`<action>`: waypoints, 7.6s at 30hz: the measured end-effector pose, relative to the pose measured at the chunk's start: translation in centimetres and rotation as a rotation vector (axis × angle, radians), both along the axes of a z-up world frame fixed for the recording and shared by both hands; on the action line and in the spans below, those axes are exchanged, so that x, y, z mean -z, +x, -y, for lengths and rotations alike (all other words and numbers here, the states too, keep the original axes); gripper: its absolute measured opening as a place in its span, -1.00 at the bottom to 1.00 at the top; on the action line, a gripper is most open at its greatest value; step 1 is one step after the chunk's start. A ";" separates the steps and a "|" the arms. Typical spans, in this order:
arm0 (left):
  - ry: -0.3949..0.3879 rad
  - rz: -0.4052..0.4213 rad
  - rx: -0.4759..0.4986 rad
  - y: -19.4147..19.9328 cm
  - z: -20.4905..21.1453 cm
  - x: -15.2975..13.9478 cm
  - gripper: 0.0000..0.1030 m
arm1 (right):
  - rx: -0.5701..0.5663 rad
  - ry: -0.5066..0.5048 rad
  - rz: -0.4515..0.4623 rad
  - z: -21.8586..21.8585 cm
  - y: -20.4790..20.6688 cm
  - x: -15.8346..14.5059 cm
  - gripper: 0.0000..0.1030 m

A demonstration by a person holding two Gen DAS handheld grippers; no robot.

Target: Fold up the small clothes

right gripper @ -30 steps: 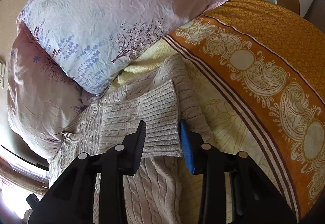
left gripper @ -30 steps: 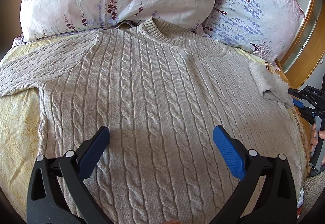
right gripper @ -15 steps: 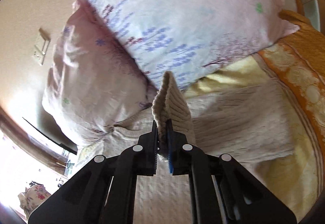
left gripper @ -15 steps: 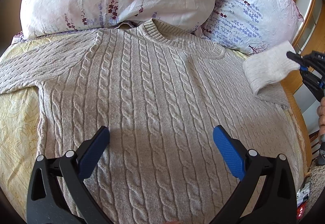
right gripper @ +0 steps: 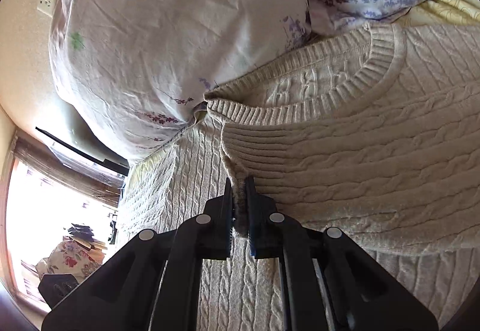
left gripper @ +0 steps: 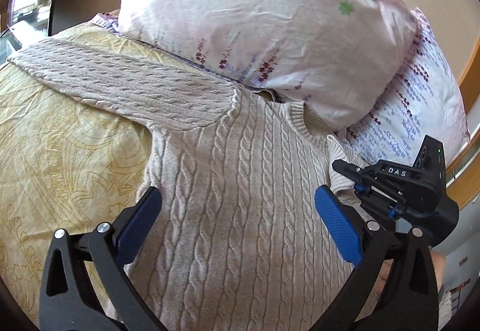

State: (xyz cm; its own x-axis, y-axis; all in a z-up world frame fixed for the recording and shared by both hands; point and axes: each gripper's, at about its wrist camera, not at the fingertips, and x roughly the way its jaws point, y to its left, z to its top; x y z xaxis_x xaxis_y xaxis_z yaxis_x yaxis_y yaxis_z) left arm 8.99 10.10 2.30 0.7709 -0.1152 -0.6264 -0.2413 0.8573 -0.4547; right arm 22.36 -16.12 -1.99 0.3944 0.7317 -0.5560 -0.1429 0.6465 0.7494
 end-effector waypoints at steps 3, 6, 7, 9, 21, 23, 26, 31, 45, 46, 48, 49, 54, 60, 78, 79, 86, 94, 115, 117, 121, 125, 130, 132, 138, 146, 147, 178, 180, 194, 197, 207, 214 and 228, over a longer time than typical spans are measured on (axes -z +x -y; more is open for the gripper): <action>-0.042 -0.017 -0.017 0.3 -0.6 0.5 0.97 | -0.009 0.008 0.014 -0.5 0.1 -0.5 -0.84; -0.036 -0.013 -0.018 0.0 -0.5 0.5 0.97 | -0.028 0.011 0.024 -1.3 0.2 -1.0 -0.84; -0.028 -0.011 -0.017 0.0 -0.4 0.5 0.97 | -0.036 0.017 0.025 -1.6 0.1 -1.1 -0.84; -0.018 -0.012 -0.012 0.0 -0.2 0.4 0.97 | -0.055 0.026 0.030 -2.9 0.0 -1.3 -0.84; -0.029 0.005 -0.020 0.0 -0.3 0.4 0.97 | -0.089 0.015 0.023 -5.7 0.1 -1.4 -0.84; -0.036 0.009 -0.025 -0.1 -0.4 0.5 0.97 | -0.090 0.019 0.013 -5.9 0.4 -1.2 -0.84; -0.058 0.026 -0.030 -0.2 -0.6 0.6 0.97 | -0.092 0.017 -0.021 -6.0 0.7 -0.2 -0.82; -0.103 0.057 -0.020 -0.2 -0.9 1.0 0.97 | -0.126 0.081 -0.060 -6.7 0.2 0.4 -0.15; -0.106 -0.007 0.020 -2.6 -8.3 0.3 0.97 | -0.094 0.107 0.219 1.5 -7.1 -3.9 0.69; -0.102 -0.021 -0.001 -2.6 -9.7 0.4 0.97 | -0.081 0.131 0.242 2.4 -7.5 -3.8 0.69; -0.113 -0.068 -0.059 -2.5 -12.8 0.6 0.97 | -0.062 0.161 0.275 3.3 -7.9 -3.5 0.69; -0.121 -0.100 -0.079 -2.3 -14.1 0.7 0.97 | -0.064 0.172 0.283 3.4 -8.0 -3.4 0.69; -0.186 -0.172 -0.145 -1.0 -18.8 0.8 0.96 | -0.109 0.153 0.285 2.9 -7.8 -3.2 0.69; -0.293 -0.200 -0.217 0.9 -21.8 1.0 0.95 | -0.106 0.149 0.289 3.3 -7.9 -3.0 0.69; -0.554 -0.105 -0.400 1.4 -25.7 3.6 -0.52 | -0.140 0.176 0.248 3.0 -7.7 -2.8 0.69; -0.557 -0.101 -0.409 1.5 -25.8 3.7 -0.57 | -0.141 0.177 0.249 3.0 -7.8 -2.9 0.69; -0.583 0.033 -0.356 2.6 -24.6 1.9 -0.84 | -0.117 0.171 0.294 3.5 -8.2 -3.6 0.69; -0.581 0.207 -0.074 4.9 -16.8 -2.8 -0.85 | -0.050 0.189 0.317 5.0 -8.3 -4.0 0.69; -0.723 -0.077 0.168 8.2 -1.6 4.3 -0.56 | -0.015 0.178 0.298 5.4 -7.9 -3.7 0.69; -0.721 -0.047 0.113 7.1 -3.7 3.7 -0.38 | -0.016 0.179 0.299 5.4 -8.0 -3.8 0.69; -0.731 -0.004 -0.022 5.4 -8.7 2.6 -0.29 | -0.021 0.182 0.302 5.2 -8.1 -3.9 0.69; -0.725 0.006 -0.170 3.9 -12.5 2.3 -0.31 | -0.020 0.188 0.305 5.2 -8.2 -4.0 0.69; -0.740 0.006 -0.268 2.9 -15.3 2.7 -0.55 | -0.010 0.192 0.316 5.4 -8.4 -4.2 0.69; -0.725 0.020 -0.249 3.3 -15.0 2.1 -0.85 | 0.009 0.173 0.339 5.4 -8.8 -4.7 0.69; -0.619 0.109 -0.051 5.1 -10.2 -2.6 -0.86 | 0.182 0.081 0.490 7.3 -10.8 -6.7 0.69; -0.441 0.156 0.297 10.2 3.1 -7.1 -0.86 | 0.511 0.121 0.498 13.2 -11.6 -6.6 0.69; -0.431 0.148 0.343 10.9 5.0 -7.1 -0.86 | 0.544 0.136 0.481 14.0 -11.6 -6.3 0.69; 0.139 -0.147 0.339 1.5 -2.2 -2.9 0.17 | 0.598 -0.011 0.022 17.1 -6.2 1.1 -0.13; 0.133 -0.160 0.307 0.6 -4.0 -2.6 0.18 | 0.594 -0.059 0.022 16.8 -6.1 1.1 -0.30; 0.145 -0.179 0.299 -1.9 -5.6 -1.7 0.41 | 0.586 -0.233 0.056 15.8 -5.9 0.6 -0.74; 0.143 -0.178 0.299 -2.0 -5.4 -1.6 0.41 | 0.622 -0.193 0.046 16.7 -6.2 1.1 -0.88; 0.070 -0.172 0.334 -4.7 -5.6 -1.5 0.21 | 0.541 -0.136 0.017 17.8 -8.0 -0.4 -0.54; -0.067 -0.136 0.384 -8.4 -6.3 -0.8 -0.04 | 0.449 -0.256 0.034 23.5 -13.5 -2.2 -0.09; -0.321 -0.132 0.500 -13.8 -5.1 1.1 -0.42 | 0.189 -0.037 -0.039 23.9 -21.8 0.5 -0.16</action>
